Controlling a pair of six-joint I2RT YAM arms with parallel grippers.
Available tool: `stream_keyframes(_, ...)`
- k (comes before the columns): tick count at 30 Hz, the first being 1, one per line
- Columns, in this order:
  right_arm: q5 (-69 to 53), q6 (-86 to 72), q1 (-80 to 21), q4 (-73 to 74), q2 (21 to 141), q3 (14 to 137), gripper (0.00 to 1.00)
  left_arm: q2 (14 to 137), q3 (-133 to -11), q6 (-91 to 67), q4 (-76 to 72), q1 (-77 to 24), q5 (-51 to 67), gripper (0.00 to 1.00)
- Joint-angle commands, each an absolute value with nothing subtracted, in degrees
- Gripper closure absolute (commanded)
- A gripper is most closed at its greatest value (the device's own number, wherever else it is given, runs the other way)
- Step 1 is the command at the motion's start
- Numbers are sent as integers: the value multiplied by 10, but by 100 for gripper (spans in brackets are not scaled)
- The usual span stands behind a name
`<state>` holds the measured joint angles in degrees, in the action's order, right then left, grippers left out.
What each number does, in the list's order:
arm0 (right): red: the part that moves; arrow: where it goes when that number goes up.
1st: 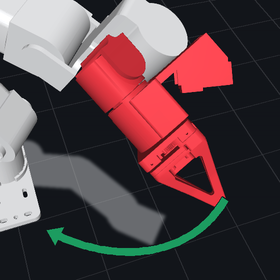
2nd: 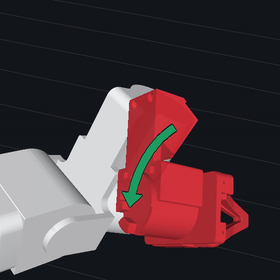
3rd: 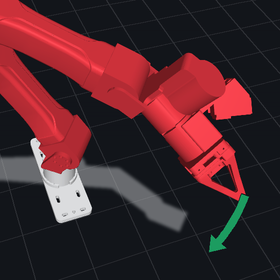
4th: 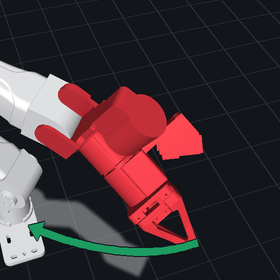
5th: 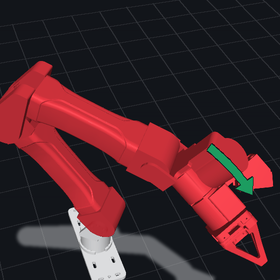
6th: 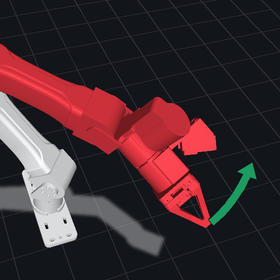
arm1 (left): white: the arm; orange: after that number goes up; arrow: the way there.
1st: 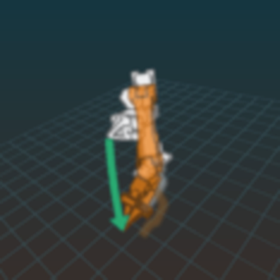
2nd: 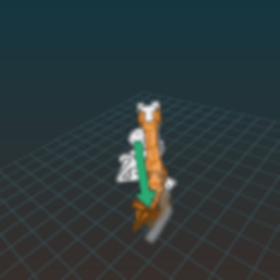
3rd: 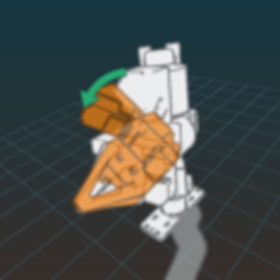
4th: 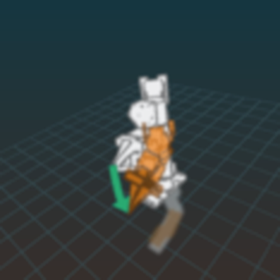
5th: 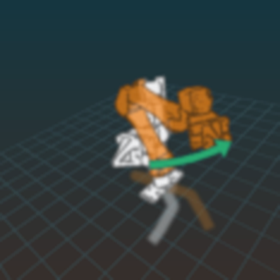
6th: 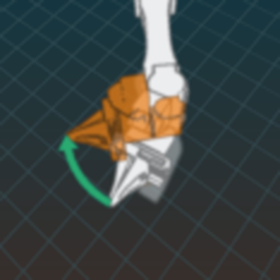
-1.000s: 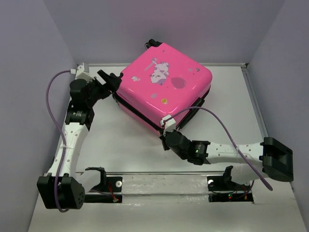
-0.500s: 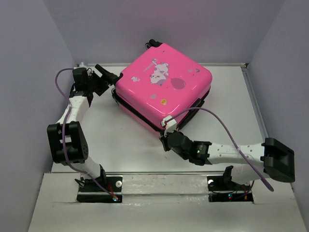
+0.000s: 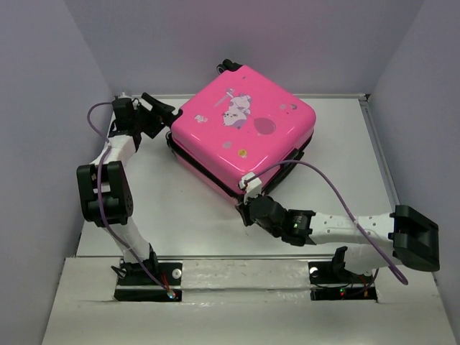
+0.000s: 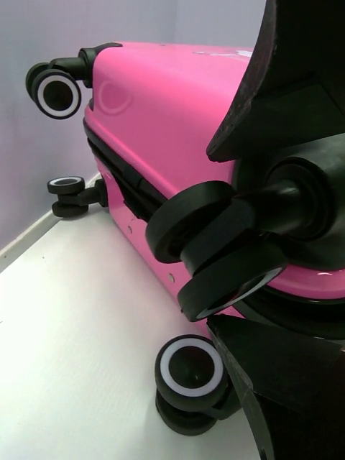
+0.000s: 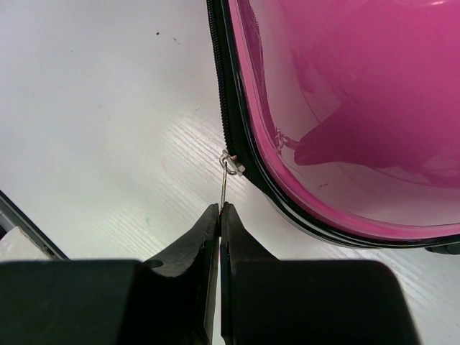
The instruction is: Pack the luggage
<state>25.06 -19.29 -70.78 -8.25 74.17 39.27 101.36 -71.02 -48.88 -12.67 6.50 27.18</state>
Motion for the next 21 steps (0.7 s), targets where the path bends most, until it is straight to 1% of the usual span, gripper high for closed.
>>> stream_keyframes(1,185,-201,-722,-141,720,397,93,1015,-749,-526,-181,69,296,2)
stream_keyframes(8,186,-202,-722,-137,722,397,93,1041,-766,-560,-208,69,299,7)
stream_keyframes(10,188,-203,-722,-135,723,399,93,1048,-773,-574,-216,69,302,11)
stream_keyframes(12,189,-203,-722,-135,726,400,93,1051,-776,-576,-220,69,302,12)
stream_keyframes(13,190,-202,-722,-134,727,403,93,1053,-779,-579,-223,69,305,14)
stream_keyframes(16,192,-200,-722,-134,732,408,93,1052,-773,-586,-236,69,308,24)
stream_keyframes(17,192,-200,-722,-133,733,410,93,1051,-770,-589,-241,69,308,28)
stream_keyframes(18,192,-199,-722,-132,735,411,93,1049,-766,-591,-254,69,309,37)
stream_keyframes(20,194,-196,-722,-131,738,417,93,1045,-752,-598,-265,69,315,50)
stream_keyframes(21,195,-196,-722,-130,741,419,93,1043,-745,-600,-279,69,316,65)
